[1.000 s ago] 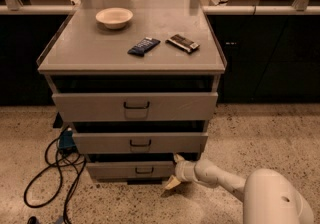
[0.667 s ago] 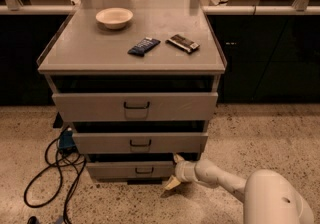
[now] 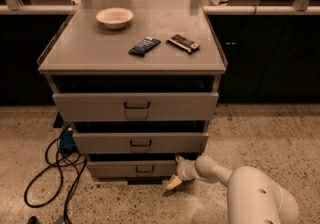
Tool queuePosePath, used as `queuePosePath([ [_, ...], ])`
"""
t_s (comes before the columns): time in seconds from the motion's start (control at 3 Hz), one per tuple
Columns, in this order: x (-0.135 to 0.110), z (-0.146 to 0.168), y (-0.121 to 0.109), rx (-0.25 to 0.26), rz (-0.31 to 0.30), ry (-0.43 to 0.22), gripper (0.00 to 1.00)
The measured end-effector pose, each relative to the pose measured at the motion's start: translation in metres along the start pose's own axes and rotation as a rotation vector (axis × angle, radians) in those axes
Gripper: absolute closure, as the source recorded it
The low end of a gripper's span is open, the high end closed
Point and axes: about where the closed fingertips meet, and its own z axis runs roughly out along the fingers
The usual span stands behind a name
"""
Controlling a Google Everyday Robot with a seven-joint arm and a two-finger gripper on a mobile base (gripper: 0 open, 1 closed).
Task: Open bottom drawer
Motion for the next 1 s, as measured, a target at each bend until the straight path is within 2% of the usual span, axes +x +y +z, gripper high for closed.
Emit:
queuePosePath([
  [0.33, 0.0, 0.0, 0.0, 0.0, 0.0, 0.0, 0.0],
  [0.67, 0.0, 0.0, 0.0, 0.0, 0.0, 0.0, 0.19],
  [1.0, 0.0, 0.0001, 0.0001, 0.0, 0.0, 0.0, 0.42],
])
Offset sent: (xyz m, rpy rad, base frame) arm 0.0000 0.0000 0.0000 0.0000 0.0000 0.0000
